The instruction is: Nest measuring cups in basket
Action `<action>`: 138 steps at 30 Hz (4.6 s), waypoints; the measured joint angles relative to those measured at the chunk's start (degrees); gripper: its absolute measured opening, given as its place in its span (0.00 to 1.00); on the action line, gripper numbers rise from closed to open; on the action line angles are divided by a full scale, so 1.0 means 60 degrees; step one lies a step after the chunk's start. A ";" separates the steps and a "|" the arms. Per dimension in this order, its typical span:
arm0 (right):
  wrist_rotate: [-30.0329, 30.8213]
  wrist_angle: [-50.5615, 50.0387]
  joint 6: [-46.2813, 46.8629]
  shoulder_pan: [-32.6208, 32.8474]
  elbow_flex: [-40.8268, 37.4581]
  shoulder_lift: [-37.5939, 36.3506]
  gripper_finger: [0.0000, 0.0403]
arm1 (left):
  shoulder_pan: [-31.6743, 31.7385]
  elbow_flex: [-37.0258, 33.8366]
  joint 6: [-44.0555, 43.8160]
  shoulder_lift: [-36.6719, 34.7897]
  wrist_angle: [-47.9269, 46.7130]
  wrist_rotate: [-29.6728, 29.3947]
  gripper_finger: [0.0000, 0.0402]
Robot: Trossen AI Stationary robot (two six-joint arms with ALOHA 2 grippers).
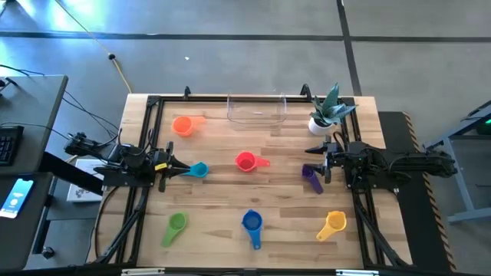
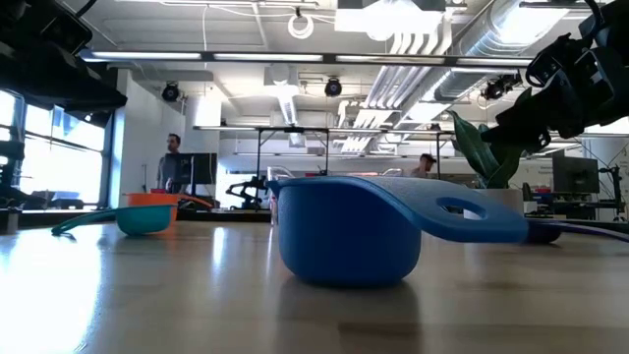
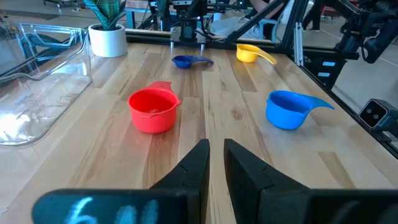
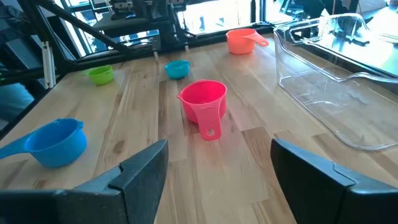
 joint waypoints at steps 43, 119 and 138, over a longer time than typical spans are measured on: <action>0.0002 0.0001 0.0000 0.0002 0.0002 0.0002 0.68 | 0.0002 0.0000 0.0000 0.0001 0.0016 -0.0252 0.10; 0.0002 0.0002 0.0000 0.0002 -0.0002 -0.0002 0.68 | 0.4492 0.6717 -0.0551 0.8910 -0.1409 -0.3384 0.10; 0.0002 0.0002 0.0000 0.0001 0.0002 0.0002 0.68 | 0.7808 0.6730 -0.1561 0.9539 -0.3597 -0.0211 0.26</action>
